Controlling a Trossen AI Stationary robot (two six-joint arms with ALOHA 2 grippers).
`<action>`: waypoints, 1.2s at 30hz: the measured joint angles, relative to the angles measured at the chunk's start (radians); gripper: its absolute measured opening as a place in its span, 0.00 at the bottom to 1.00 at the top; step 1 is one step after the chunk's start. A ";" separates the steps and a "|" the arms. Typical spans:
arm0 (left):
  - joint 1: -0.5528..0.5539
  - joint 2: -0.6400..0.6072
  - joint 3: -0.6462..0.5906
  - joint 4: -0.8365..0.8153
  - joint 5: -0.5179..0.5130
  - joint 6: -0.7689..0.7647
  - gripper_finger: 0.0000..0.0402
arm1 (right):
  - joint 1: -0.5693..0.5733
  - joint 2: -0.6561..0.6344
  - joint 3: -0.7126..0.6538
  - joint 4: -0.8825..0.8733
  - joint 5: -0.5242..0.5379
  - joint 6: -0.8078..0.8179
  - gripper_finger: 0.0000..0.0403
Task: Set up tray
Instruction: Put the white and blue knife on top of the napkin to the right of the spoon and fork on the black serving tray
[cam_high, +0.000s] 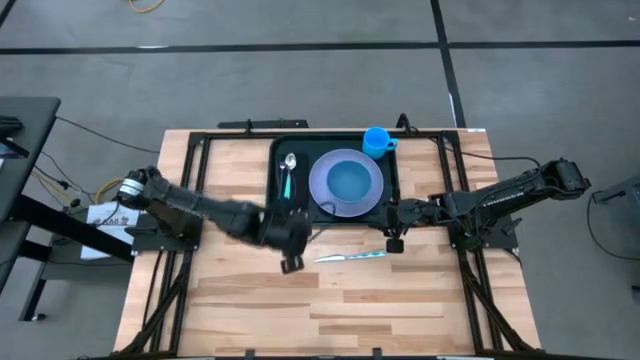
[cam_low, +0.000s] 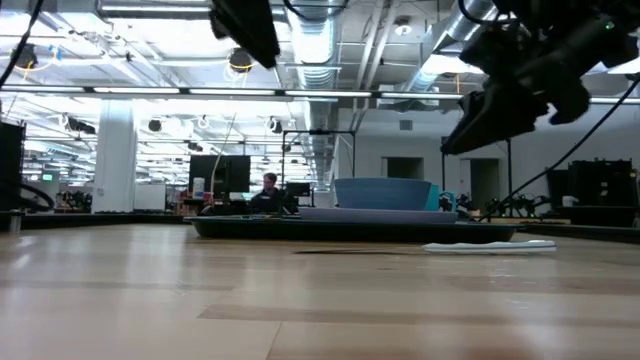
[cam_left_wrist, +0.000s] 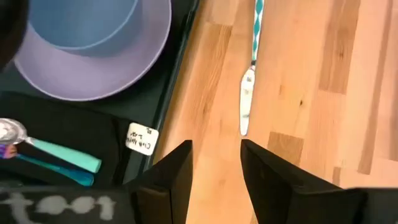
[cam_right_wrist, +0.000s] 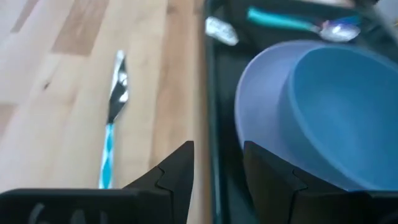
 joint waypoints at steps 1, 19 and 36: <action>-0.032 0.000 0.000 -0.001 -0.037 -0.023 0.31 | 0.004 0.000 0.000 -0.014 -0.014 0.009 0.33; -0.246 0.125 -0.001 0.048 -0.193 -0.199 0.31 | 0.115 0.001 0.000 -0.205 -0.133 0.341 0.33; -0.244 0.154 -0.001 0.078 -0.198 -0.209 0.31 | 0.228 0.296 0.005 -0.177 -0.125 0.383 0.33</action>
